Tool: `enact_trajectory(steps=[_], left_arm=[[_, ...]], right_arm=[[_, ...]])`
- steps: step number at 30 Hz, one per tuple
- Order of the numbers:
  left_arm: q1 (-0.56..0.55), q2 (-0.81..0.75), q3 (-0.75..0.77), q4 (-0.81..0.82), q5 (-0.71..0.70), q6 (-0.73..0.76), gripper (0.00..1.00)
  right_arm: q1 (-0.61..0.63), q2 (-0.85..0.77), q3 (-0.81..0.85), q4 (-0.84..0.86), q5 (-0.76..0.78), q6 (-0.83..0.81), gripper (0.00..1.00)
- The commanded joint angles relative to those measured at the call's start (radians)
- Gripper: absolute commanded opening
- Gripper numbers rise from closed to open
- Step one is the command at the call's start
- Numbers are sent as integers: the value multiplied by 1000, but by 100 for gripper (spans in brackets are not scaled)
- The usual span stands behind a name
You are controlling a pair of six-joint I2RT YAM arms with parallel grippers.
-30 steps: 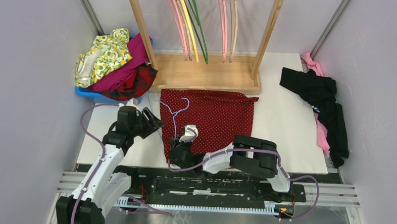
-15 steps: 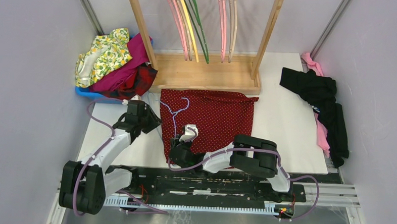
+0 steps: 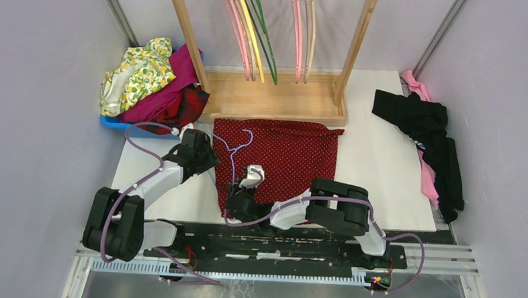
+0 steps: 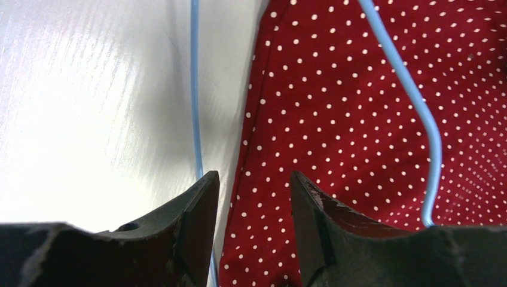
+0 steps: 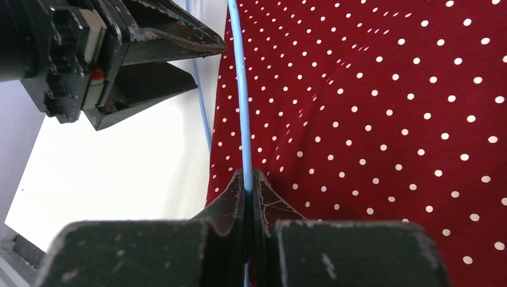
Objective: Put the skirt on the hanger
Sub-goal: Hang the skirt on the hanger.
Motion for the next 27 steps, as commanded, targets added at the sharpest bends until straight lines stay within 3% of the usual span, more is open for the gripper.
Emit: enact_trajectory(steps=[1, 12, 19, 22, 25, 27], left_arm=[[-7, 36, 44, 54, -56, 41, 55], [-40, 125, 74, 94, -65, 37, 49], [-44, 172, 80, 105, -68, 46, 39], [-44, 187, 74, 112, -62, 52, 28], [-44, 188, 71, 113, -51, 57, 5], [-44, 179, 71, 111, -43, 59, 3]], right_arm=[[-7, -25, -15, 18, -5, 6, 1], [-10, -26, -32, 29, -7, 12, 1], [-12, -22, -40, 33, -12, 20, 1], [-12, -21, -40, 32, -12, 21, 1], [-12, -22, -41, 29, -9, 23, 1], [-12, -21, -39, 25, -9, 23, 1]])
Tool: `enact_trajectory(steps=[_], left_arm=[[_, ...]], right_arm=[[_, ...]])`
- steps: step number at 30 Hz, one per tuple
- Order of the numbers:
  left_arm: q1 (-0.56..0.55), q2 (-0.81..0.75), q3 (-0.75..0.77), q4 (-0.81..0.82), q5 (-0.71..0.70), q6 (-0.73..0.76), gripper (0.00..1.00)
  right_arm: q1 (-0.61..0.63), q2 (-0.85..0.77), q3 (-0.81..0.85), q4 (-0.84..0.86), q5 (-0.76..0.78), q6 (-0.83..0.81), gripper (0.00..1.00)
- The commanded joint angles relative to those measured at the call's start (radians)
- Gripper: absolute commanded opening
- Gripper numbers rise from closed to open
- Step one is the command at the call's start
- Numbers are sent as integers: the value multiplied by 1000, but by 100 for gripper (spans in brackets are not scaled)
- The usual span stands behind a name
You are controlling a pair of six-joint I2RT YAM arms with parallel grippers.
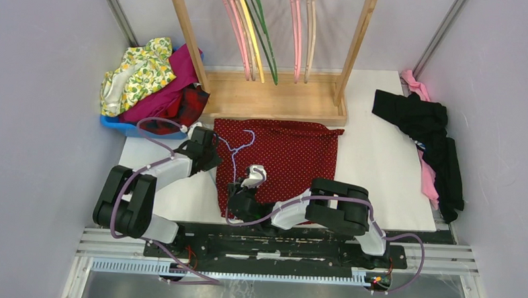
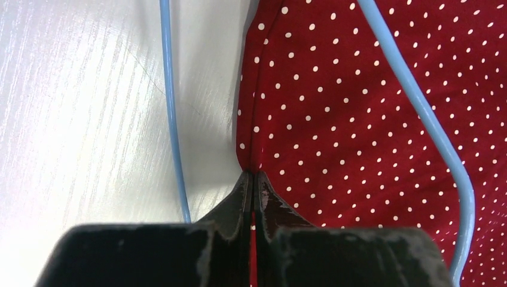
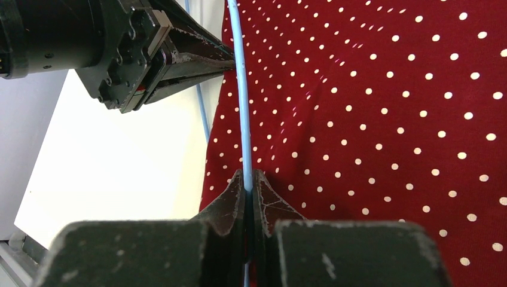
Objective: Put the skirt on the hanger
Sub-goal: Hang the skirt on the hanger.
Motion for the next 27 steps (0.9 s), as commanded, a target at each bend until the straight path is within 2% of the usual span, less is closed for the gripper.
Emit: enact_trajectory(steps=[1, 10, 22, 27], left_arm=[[-5, -9, 26, 30, 2, 47, 3], [-5, -137, 19, -31, 32, 52, 3], [-4, -216, 14, -62, 74, 33, 3], [-4, -235, 2, -67, 76, 31, 3]], right_arm=[[-5, -21, -13, -9, 8, -3, 1], [-5, -49, 8, -96, 48, 0, 1], [-6, -74, 58, -202, 108, -5, 1], [-6, -81, 115, -340, 143, 22, 1]])
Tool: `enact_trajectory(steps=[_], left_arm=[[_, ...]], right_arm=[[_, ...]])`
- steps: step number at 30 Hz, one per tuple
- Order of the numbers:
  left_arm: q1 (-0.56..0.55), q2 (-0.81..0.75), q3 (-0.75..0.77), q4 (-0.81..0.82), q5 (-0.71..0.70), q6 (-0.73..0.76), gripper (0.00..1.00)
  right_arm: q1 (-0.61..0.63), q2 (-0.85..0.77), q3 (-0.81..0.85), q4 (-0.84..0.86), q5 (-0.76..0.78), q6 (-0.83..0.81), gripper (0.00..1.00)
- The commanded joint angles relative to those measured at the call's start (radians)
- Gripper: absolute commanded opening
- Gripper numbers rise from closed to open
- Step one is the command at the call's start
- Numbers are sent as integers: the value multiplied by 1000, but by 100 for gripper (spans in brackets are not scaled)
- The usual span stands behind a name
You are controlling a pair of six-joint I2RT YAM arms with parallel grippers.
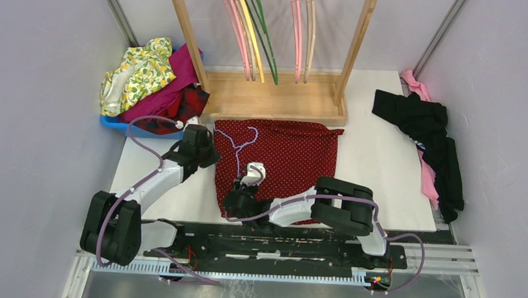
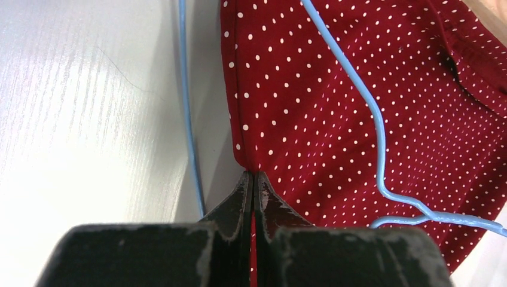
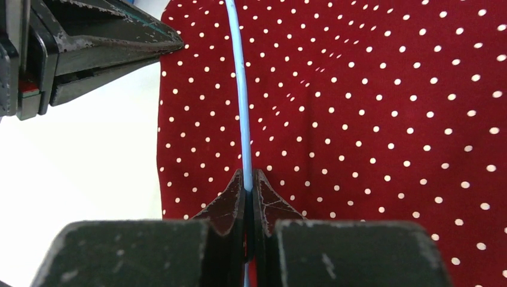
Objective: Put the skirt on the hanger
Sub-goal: Hang the skirt on the hanger.
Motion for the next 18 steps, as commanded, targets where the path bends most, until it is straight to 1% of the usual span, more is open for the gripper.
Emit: enact_trajectory(steps=[1, 8, 18], left_arm=[[-4, -42, 0, 1, 6, 15, 3], [-5, -64, -16, -1, 6, 11, 3], [-4, -94, -37, -8, 6, 8, 3]], right_arm=[[-6, -48, 62, -151, 73, 25, 1], [-18, -64, 46, -221, 97, 88, 1], [-29, -94, -4, -232, 112, 128, 1]])
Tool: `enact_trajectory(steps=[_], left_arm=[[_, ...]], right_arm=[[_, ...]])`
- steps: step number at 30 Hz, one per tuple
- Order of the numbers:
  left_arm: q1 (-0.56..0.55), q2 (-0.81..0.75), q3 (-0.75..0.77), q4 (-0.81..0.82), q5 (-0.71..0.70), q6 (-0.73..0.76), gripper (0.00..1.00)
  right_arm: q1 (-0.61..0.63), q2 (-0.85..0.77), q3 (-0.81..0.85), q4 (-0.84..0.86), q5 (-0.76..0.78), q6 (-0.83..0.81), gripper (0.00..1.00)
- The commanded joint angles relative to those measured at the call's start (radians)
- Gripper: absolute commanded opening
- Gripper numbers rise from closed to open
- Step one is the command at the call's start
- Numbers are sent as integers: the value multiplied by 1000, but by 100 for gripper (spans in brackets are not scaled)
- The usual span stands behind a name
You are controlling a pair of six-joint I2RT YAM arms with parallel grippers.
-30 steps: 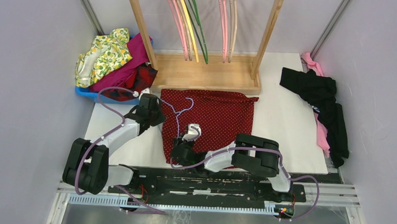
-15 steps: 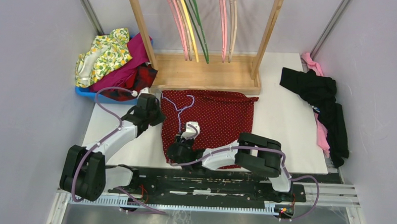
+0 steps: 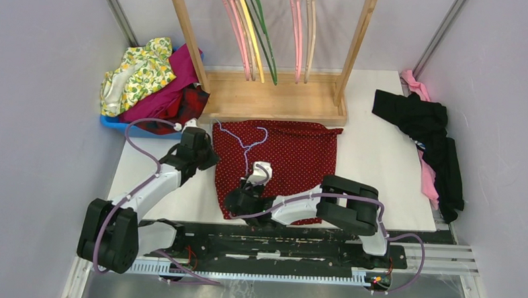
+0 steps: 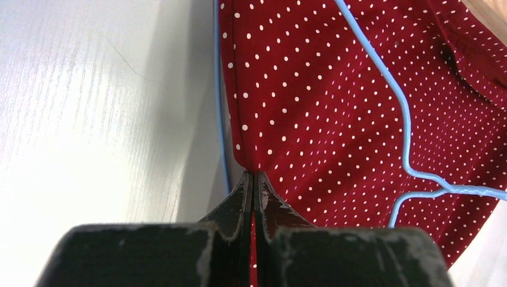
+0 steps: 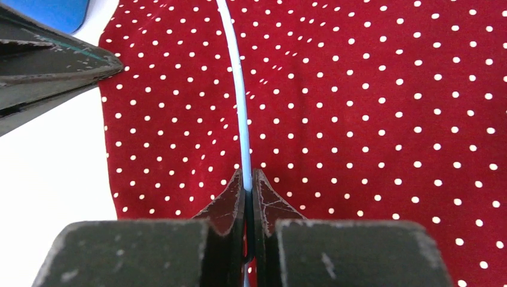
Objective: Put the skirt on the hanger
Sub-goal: Hang the skirt on the hanger.
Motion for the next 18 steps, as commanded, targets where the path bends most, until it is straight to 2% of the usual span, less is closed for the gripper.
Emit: enact_trajectory(steps=[1, 18], left_arm=[[-4, -45, -13, -2, 3, 8, 3], [-3, -150, -19, -56, 12, -8, 3]], right_arm=[[-17, -57, -22, -24, 64, 26, 1], [-19, -60, 5, -80, 63, 37, 1]])
